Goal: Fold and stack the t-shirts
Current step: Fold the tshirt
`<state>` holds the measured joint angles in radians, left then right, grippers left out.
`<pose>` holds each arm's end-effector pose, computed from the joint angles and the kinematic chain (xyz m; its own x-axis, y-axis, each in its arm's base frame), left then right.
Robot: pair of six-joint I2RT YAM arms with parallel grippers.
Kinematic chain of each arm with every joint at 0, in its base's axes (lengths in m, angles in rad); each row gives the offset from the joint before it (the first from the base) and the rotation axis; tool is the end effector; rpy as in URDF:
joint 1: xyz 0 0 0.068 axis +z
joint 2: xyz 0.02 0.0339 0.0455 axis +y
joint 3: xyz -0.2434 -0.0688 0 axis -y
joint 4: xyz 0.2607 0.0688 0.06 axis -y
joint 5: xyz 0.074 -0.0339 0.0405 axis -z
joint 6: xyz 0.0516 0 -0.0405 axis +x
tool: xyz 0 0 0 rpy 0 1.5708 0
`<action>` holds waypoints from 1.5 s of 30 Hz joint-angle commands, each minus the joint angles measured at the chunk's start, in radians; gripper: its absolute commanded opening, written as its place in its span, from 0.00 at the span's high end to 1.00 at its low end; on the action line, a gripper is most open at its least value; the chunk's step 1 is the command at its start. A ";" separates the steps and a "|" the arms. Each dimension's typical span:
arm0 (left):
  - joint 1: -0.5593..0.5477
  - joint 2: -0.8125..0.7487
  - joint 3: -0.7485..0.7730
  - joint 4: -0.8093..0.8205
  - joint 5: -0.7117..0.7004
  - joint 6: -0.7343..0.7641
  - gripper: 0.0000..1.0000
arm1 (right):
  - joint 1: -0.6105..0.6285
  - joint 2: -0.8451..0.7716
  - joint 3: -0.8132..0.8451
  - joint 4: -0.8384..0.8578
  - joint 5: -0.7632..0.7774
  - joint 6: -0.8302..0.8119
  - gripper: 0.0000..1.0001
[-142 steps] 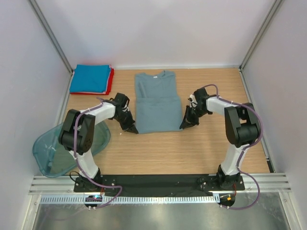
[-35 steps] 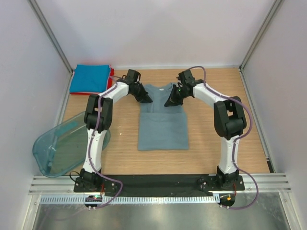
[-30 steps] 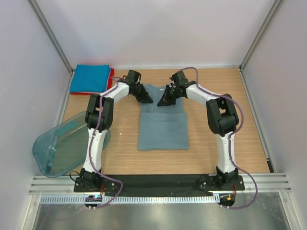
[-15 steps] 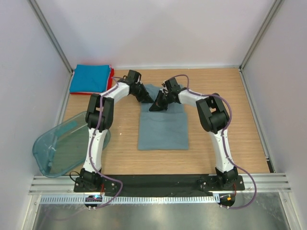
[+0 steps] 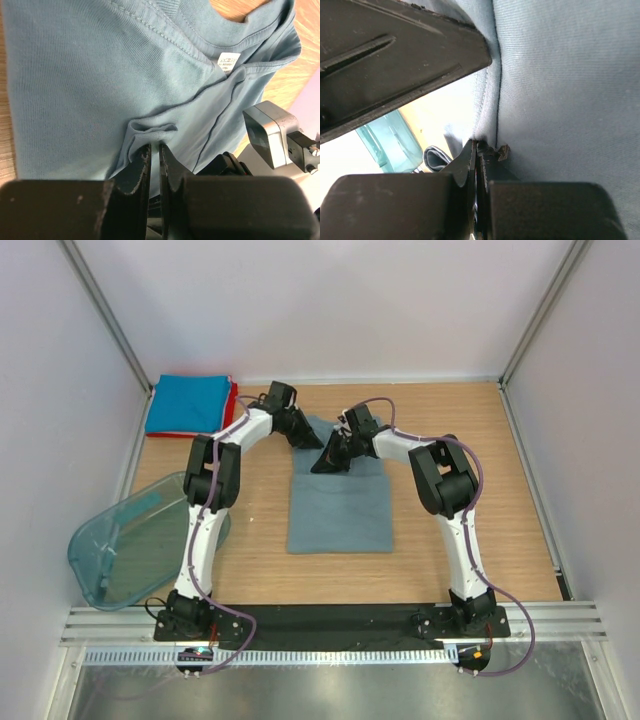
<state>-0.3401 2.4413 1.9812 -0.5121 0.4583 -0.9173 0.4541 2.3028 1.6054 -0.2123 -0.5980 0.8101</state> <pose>0.4959 -0.1997 0.1090 -0.8976 -0.4377 -0.0524 -0.2936 0.6822 -0.6696 0.4300 0.2422 0.0810 -0.9766 0.1894 -0.1014 0.0497 0.6583 0.7511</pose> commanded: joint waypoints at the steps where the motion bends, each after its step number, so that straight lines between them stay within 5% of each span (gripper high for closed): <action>1: 0.007 0.018 0.036 0.021 0.005 -0.006 0.88 | 0.005 0.030 -0.012 -0.071 0.052 -0.042 0.99; 12: 0.018 0.044 0.088 0.007 0.013 -0.029 0.88 | 0.006 0.010 -0.062 -0.062 0.067 -0.061 0.99; 21: 0.027 -0.042 0.105 0.007 0.023 -0.048 0.86 | 0.001 -0.054 0.062 -0.190 0.104 -0.108 0.90; 27: 0.044 -0.162 0.100 -0.142 -0.076 0.090 0.78 | -0.023 -0.140 0.076 -0.222 0.148 -0.095 0.71; 37: 0.064 -0.443 -0.234 -0.241 -0.063 0.248 0.72 | -0.058 -0.387 -0.036 -0.444 0.303 -0.117 0.45; 45: 0.014 -0.749 -0.726 -0.247 0.020 0.298 0.67 | -0.060 -0.704 -0.347 -0.598 0.316 -0.115 0.30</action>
<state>-0.2951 1.7924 1.3552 -0.7322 0.4183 -0.6655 0.3889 1.6711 1.3533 -0.7002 -0.2966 0.7040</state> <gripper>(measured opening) 0.319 0.681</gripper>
